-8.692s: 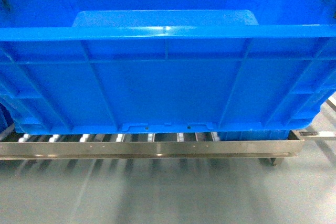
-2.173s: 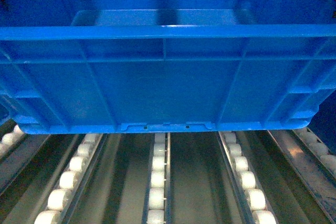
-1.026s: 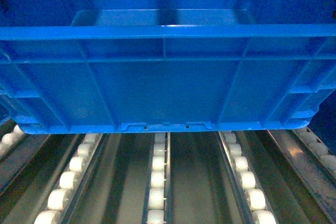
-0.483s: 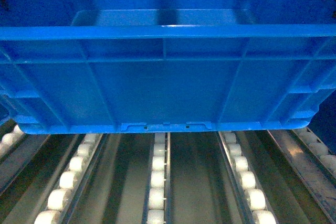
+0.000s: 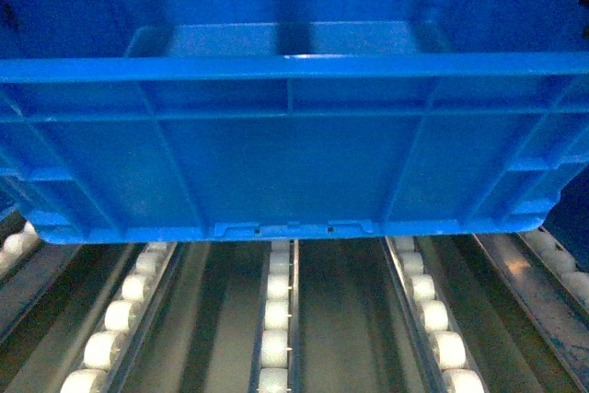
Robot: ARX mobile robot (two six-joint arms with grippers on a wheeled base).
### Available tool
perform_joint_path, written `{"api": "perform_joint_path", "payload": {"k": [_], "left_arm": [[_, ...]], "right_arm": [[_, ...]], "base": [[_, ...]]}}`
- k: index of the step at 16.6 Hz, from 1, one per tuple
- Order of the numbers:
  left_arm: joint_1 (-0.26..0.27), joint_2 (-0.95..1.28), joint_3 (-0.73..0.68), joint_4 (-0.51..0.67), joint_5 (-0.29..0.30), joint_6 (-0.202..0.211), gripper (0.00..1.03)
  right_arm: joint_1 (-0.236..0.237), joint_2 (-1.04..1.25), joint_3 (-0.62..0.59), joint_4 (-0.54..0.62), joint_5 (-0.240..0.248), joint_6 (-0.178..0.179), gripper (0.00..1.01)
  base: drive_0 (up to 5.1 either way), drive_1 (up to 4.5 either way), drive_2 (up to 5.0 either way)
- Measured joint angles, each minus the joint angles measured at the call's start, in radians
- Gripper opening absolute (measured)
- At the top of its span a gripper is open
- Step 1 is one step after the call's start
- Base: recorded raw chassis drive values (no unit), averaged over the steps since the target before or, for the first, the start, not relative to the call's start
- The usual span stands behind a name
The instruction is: Place box next to blue box on left shelf
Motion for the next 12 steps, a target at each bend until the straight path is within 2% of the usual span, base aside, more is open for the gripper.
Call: {"api": "perform_joint_path", "payload": {"k": [3, 6, 12], "left_arm": [[0.013, 0.022, 0.000, -0.056, 0.001, 0.020, 0.09], [0.020, 0.055, 0.000, -0.137, 0.003, 0.026, 0.09], [0.014, 0.115, -0.008, -0.140, 0.010, 0.020, 0.09]], "right_arm": [[-0.004, 0.018, 0.016, -0.135, -0.040, 0.045, 0.10], [-0.016, 0.059, 0.032, -0.229, -0.102, 0.079, 0.10], [-0.015, 0.106, 0.018, -0.227, -0.108, 0.082, 0.10]], "base": [[0.0, 0.00, 0.0], [0.0, 0.00, 0.0], [0.0, 0.00, 0.0]]}}
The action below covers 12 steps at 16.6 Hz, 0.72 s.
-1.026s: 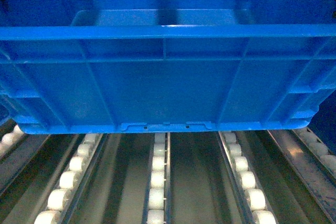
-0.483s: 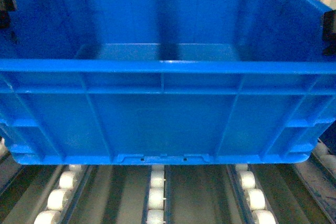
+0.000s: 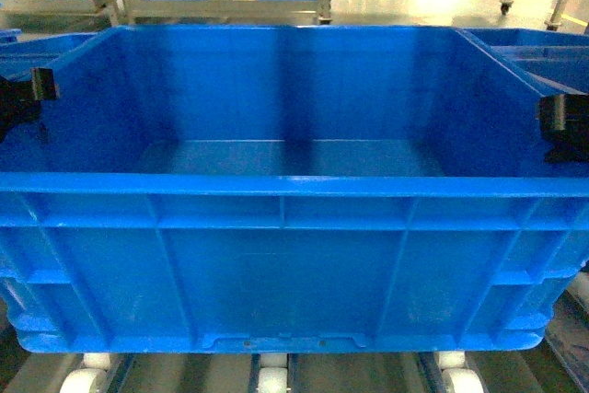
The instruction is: Place box next to blue box on left shelf
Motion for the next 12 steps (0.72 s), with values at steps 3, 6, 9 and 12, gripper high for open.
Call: {"api": "perform_joint_path", "payload": {"k": [3, 6, 9, 12], "left_arm": [[-0.003, 0.026, 0.000, -0.019, -0.009, -0.002, 0.09], [0.003, 0.051, 0.001, -0.049, -0.030, -0.003, 0.09], [0.020, 0.050, 0.006, -0.064, -0.029, 0.003, 0.09], [0.039, 0.045, 0.025, -0.093, -0.017, 0.043, 0.09]], "right_arm": [[0.007, 0.013, 0.000, 0.009, 0.001, 0.000, 0.10], [0.021, 0.023, 0.001, 0.012, -0.005, 0.002, 0.10], [0.031, 0.022, 0.000, 0.008, -0.006, 0.005, 0.10], [0.043, 0.028, -0.020, -0.021, -0.004, 0.026, 0.10]], "base": [[0.0, 0.00, 0.0], [0.0, 0.00, 0.0], [0.0, 0.00, 0.0], [0.0, 0.00, 0.0]]}}
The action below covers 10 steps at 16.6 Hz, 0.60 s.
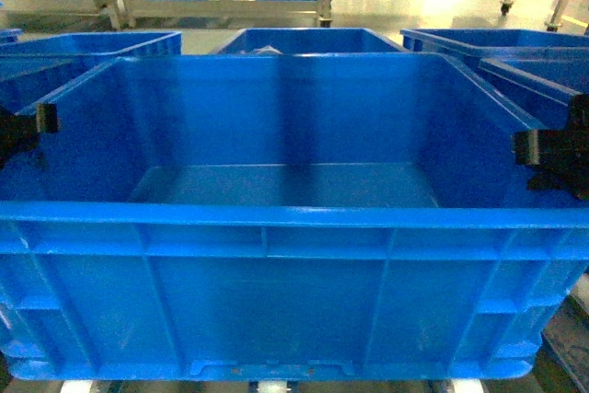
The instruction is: Place box next to blue box on left shelf
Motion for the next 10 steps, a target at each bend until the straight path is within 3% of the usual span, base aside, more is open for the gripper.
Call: {"api": "perform_joint_path", "payload": {"k": [4, 5, 6, 7, 8, 10], "left_arm": [[0.009, -0.003, -0.002, 0.004, 0.007, 0.005, 0.09], [0.004, -0.005, -0.011, 0.020, 0.011, 0.000, 0.13], [0.001, -0.005, -0.030, 0.072, 0.010, 0.012, 0.23], [-0.002, -0.005, -0.037, 0.143, 0.018, 0.005, 0.34], [-0.002, -0.020, -0.037, 0.196, 0.021, -0.009, 0.45], [-0.009, -0.046, -0.038, 0.303, 0.040, -0.039, 0.67]], "right_arm": [[0.000, 0.001, -0.002, 0.021, -0.002, 0.012, 0.10], [0.000, 0.001, -0.008, 0.034, -0.005, -0.006, 0.14], [0.000, 0.001, -0.016, 0.054, -0.024, -0.067, 0.24], [0.000, 0.001, -0.024, 0.093, -0.039, -0.101, 0.35], [0.000, 0.000, -0.027, 0.127, -0.050, -0.117, 0.46], [0.000, -0.008, -0.058, 0.239, -0.081, -0.115, 0.67]], "base": [[0.0, 0.00, 0.0], [0.0, 0.00, 0.0], [0.0, 0.00, 0.0], [0.0, 0.00, 0.0], [0.0, 0.00, 0.0], [0.0, 0.00, 0.0]]}}
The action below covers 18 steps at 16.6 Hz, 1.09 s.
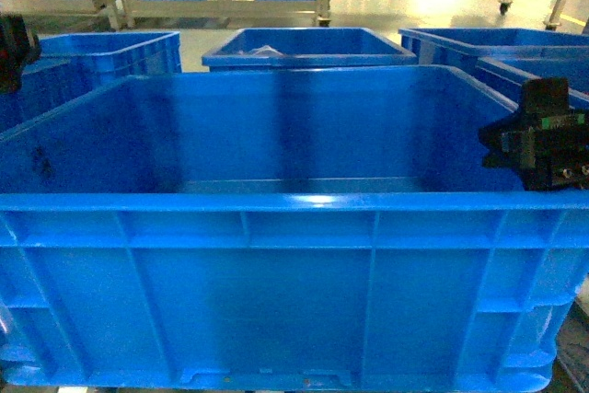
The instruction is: Place box next to blue box on left shelf
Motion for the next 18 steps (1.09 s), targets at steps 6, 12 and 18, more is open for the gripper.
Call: {"api": "perform_joint_path", "payload": {"k": [6, 12, 18], "left_arm": [[-0.008, -0.020, -0.013, 0.127, -0.012, -0.027, 0.95], [0.027, -0.217, -0.320, 0.274, 0.019, -0.003, 0.31], [0.031, -0.449, -0.510, 0.227, 0.018, 0.000, 0.02]], "right_arm": [[0.028, -0.026, -0.037, 0.204, 0.019, 0.022, 0.94], [-0.058, -0.229, -0.381, 0.594, 0.272, -0.001, 0.29], [-0.131, -0.484, -0.558, 0.492, 0.195, -0.002, 0.02]], "base": [[0.0, 0.00, 0.0], [0.0, 0.00, 0.0], [0.0, 0.00, 0.0]]}}
